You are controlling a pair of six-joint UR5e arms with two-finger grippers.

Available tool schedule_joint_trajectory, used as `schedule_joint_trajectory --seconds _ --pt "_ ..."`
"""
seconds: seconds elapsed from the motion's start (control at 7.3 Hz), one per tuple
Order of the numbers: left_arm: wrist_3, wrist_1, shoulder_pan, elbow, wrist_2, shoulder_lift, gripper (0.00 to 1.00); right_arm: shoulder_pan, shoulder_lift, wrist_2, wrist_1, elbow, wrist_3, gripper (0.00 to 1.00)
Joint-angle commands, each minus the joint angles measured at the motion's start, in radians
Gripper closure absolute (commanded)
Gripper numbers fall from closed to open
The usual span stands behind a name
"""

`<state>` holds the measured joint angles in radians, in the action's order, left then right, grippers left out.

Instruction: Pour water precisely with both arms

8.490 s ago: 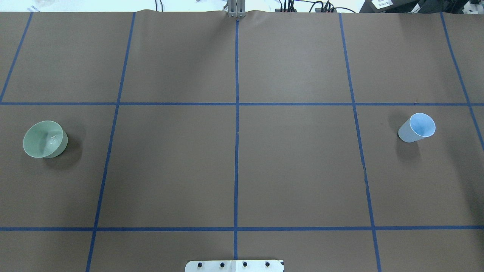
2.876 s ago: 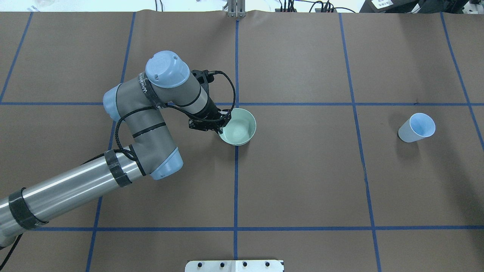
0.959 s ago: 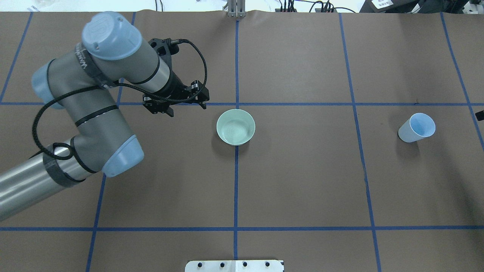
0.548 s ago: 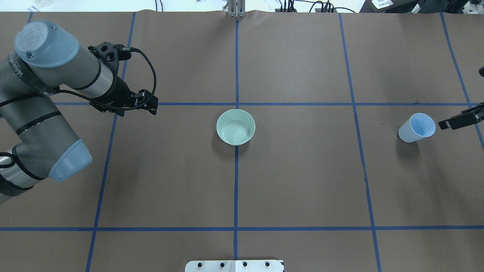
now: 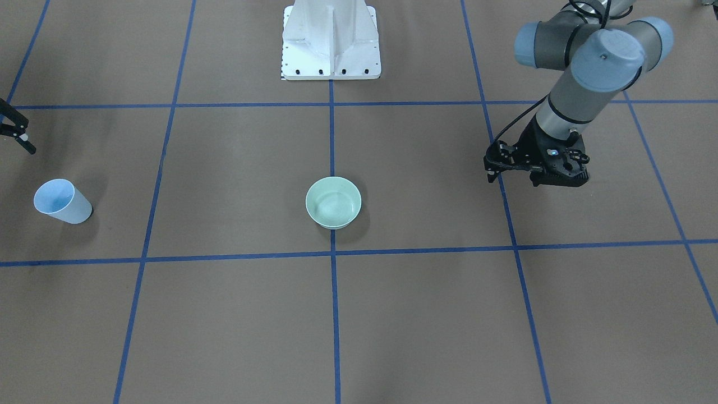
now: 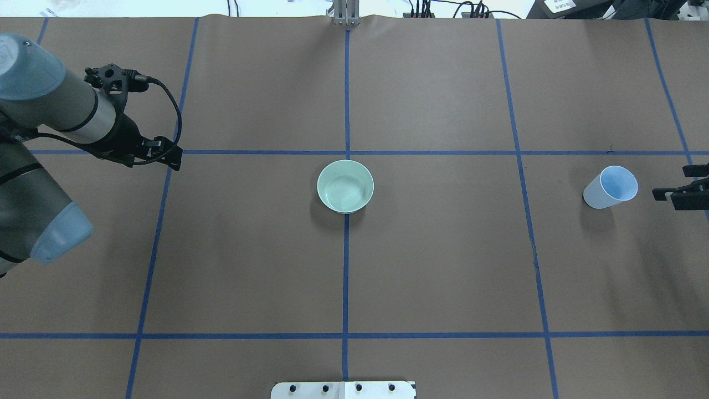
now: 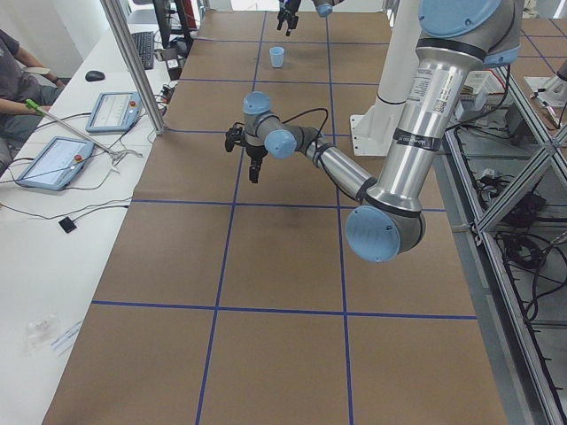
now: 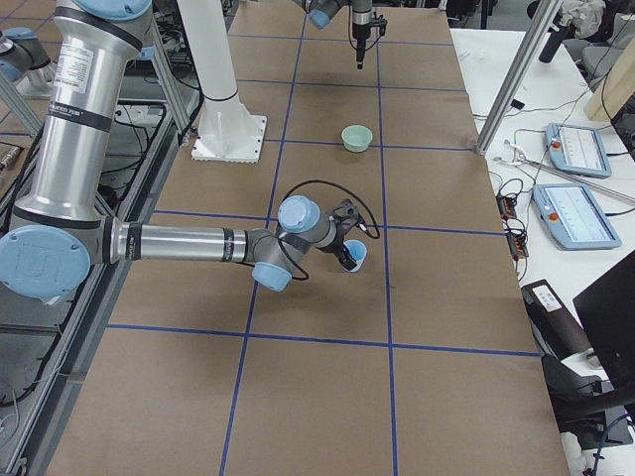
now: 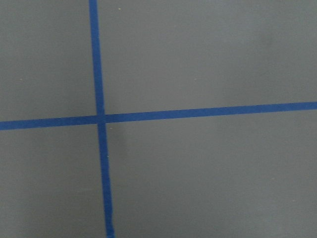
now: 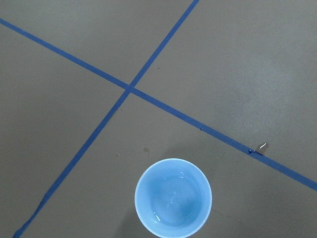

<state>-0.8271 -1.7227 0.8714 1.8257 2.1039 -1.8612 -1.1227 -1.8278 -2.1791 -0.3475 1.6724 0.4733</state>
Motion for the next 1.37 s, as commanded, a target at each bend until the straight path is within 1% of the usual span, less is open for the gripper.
schedule_joint_trajectory --seconds 0.0,0.14,0.27,0.41,0.55,0.82,0.96,1.23 --pt "0.019 0.0 0.006 -0.002 -0.001 0.007 0.01 0.067 -0.001 0.111 0.301 -0.123 0.176 0.01" --pt "0.017 0.0 0.004 -0.003 -0.002 0.005 0.01 0.11 0.001 0.143 0.315 -0.138 0.177 0.01" --pt "0.011 0.002 0.004 0.0 -0.002 0.002 0.01 0.204 0.015 0.259 0.378 -0.149 0.177 0.01" --pt "0.011 0.002 0.006 0.0 -0.002 0.002 0.01 0.251 0.015 0.315 0.463 -0.207 0.163 0.01" --pt "0.013 0.002 0.008 0.0 -0.002 0.002 0.01 0.254 0.015 0.321 0.473 -0.223 0.131 0.01" --pt "0.005 0.002 0.008 0.003 -0.002 0.002 0.01 0.265 0.016 0.372 0.475 -0.244 0.069 0.01" --pt "0.005 0.003 0.009 0.006 -0.001 0.002 0.01 0.27 0.018 0.389 0.475 -0.246 0.068 0.01" --pt "0.005 0.003 0.011 0.009 -0.001 0.004 0.01 0.287 0.067 0.397 0.478 -0.285 0.08 0.01"
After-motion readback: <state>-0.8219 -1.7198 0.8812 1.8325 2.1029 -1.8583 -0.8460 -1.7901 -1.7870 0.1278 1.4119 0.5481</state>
